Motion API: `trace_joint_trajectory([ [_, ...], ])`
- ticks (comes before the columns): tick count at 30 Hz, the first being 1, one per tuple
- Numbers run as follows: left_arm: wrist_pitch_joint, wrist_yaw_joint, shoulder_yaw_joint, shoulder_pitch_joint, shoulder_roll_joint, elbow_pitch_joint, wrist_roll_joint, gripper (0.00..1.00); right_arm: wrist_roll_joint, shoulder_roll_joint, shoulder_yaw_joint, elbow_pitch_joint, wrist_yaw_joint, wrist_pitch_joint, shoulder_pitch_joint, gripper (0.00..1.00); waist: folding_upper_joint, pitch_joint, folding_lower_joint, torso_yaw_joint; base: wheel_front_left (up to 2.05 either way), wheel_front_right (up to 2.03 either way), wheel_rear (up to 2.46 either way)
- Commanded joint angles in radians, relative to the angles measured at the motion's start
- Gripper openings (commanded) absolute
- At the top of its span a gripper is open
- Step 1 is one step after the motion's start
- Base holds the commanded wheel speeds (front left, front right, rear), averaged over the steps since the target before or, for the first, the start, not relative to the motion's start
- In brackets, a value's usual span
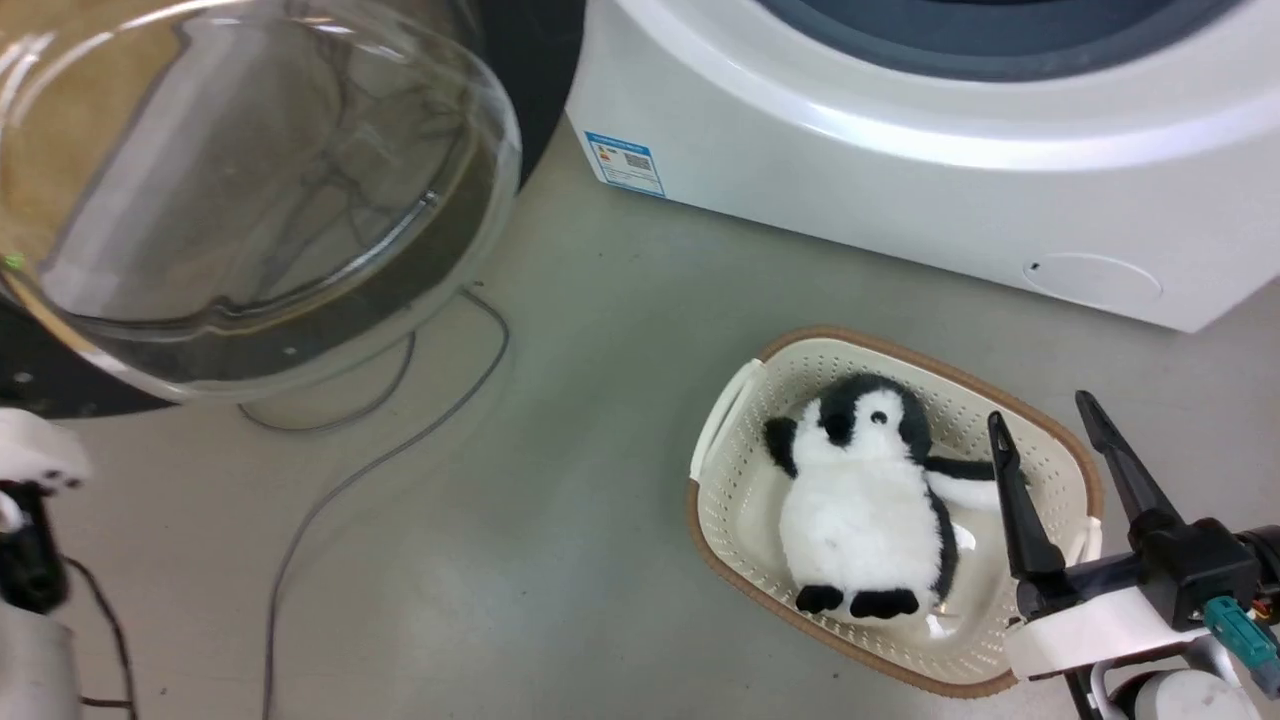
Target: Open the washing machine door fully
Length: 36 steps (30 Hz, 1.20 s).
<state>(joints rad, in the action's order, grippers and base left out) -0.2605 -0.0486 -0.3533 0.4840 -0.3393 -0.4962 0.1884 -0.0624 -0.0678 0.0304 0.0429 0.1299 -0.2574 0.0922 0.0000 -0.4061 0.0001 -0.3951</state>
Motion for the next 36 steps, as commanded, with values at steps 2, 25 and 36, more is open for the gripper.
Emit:
trace_joint_trajectory([
  [2, -0.001, 0.01, -0.018, 0.038, -0.029, -0.028, 0.005, 0.0, -0.007, -0.007, 0.006, -0.004, 0.001, -0.004, 0.015, 1.0, 0.0, -0.009, -0.0001, 0.01, 0.0, 0.0, 0.0],
  [25, -0.001, 0.093, -0.086, 0.083, -0.062, -0.183, -0.01, 0.0, 0.014, 0.012, 0.023, 0.025, 0.001, -0.004, -0.015, 1.0, 0.0, 0.112, -0.0001, 0.034, 0.0, 0.0, 0.0],
  [36, -0.001, 0.135, -0.063, -0.047, 0.028, 0.027, -0.073, 0.0, 0.082, 0.017, 0.04, 0.021, 0.001, -0.004, -0.069, 1.0, 0.0, 0.278, -0.0001, 0.052, 0.0, 0.0, 0.0],
])
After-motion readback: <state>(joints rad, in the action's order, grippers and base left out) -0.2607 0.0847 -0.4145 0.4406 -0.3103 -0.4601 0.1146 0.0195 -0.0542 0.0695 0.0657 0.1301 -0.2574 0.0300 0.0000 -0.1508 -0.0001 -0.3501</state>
